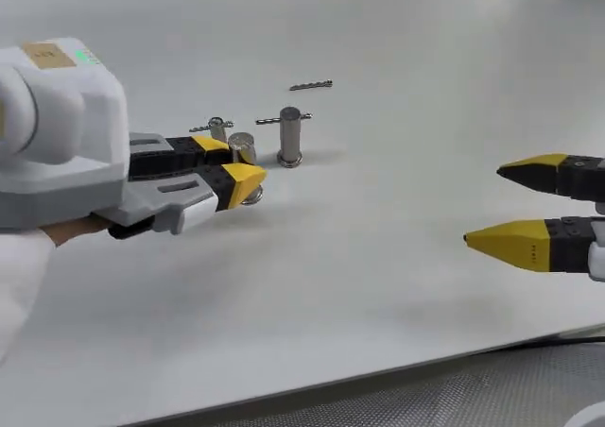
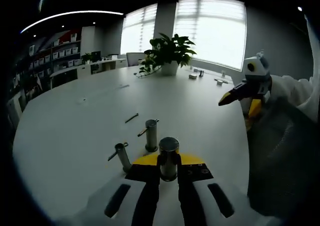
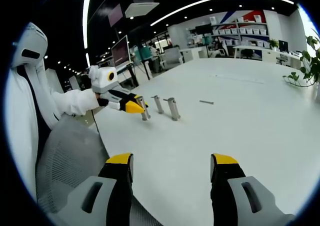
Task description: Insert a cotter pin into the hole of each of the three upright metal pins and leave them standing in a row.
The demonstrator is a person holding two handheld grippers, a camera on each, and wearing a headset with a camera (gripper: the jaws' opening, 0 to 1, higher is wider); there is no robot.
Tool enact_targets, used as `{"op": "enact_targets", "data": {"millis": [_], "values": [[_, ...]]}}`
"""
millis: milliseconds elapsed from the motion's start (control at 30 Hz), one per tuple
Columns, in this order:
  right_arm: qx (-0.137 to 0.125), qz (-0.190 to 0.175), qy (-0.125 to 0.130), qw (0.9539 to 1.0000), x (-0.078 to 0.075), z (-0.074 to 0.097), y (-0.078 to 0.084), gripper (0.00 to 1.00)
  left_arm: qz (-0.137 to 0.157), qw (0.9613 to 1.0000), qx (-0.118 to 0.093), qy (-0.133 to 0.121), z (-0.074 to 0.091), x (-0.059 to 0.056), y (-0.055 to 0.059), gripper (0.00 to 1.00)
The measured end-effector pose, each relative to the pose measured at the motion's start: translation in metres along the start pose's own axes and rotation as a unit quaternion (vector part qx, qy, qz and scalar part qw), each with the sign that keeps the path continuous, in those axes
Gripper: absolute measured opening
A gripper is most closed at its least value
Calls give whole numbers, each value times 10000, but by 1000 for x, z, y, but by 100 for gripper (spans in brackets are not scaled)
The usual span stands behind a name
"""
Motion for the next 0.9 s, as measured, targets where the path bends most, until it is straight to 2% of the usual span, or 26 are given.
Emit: {"op": "enact_targets", "data": {"millis": [167, 267, 367, 467, 800, 900], "values": [[19, -27, -29, 10000, 2, -1, 1, 59, -118, 9997, 211, -15, -5, 3, 13, 9], [26, -45, -38, 10000, 3, -1, 2, 59, -43, 9997, 239, -13, -8, 5, 17, 9], [34, -48, -46, 10000, 3, -1, 2, 59, -122, 9992, 369, -19, -11, 5, 23, 9], [46, -66, -58, 10000, 3, -1, 3, 59, -140, 9990, 412, -55, -12, 7, 26, 9], [41, -82, -99, 9999, 2, -3, 5, 59, 60, 9998, 204, 2, -8, 11, 27, 10], [22, -72, -127, 9999, 2, -4, 4, 59, -161, 9996, 227, 15, -8, 8, 28, 10]]}}
Point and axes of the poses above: the centre of the closed fingertips' face, and the gripper's own axes: z roughly backward along the fingers, x roughly to its left, y roughly out of its underside, the point moved 2 cm from there along z, roughly backward along the fingers, and after that the axes turned 10 degrees about z, right-handed, at the moved point
